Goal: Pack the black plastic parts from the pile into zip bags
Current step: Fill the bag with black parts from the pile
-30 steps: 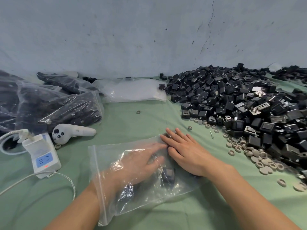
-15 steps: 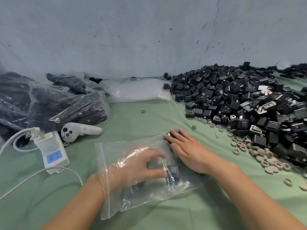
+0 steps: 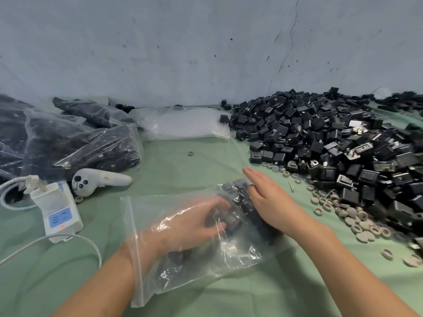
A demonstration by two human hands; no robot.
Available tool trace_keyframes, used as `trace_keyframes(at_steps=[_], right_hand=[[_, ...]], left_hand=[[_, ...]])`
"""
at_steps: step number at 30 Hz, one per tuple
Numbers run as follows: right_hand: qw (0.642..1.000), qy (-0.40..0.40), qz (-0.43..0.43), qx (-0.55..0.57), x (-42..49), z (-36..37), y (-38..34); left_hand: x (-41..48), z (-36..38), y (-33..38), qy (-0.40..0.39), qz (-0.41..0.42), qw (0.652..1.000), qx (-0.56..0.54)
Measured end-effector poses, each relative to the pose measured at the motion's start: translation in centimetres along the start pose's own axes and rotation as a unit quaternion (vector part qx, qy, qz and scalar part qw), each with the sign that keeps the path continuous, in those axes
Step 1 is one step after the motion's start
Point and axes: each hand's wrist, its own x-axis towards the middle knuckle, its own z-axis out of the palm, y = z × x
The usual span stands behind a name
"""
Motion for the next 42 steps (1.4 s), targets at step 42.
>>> trace_keyframes(at_steps=[42], right_hand=[[0.996, -0.063, -0.017, -0.06, -1.3, 1.2, 1.2]], left_hand=[[1.2, 1.1, -0.3, 0.018, -0.039, 0.999, -0.032]])
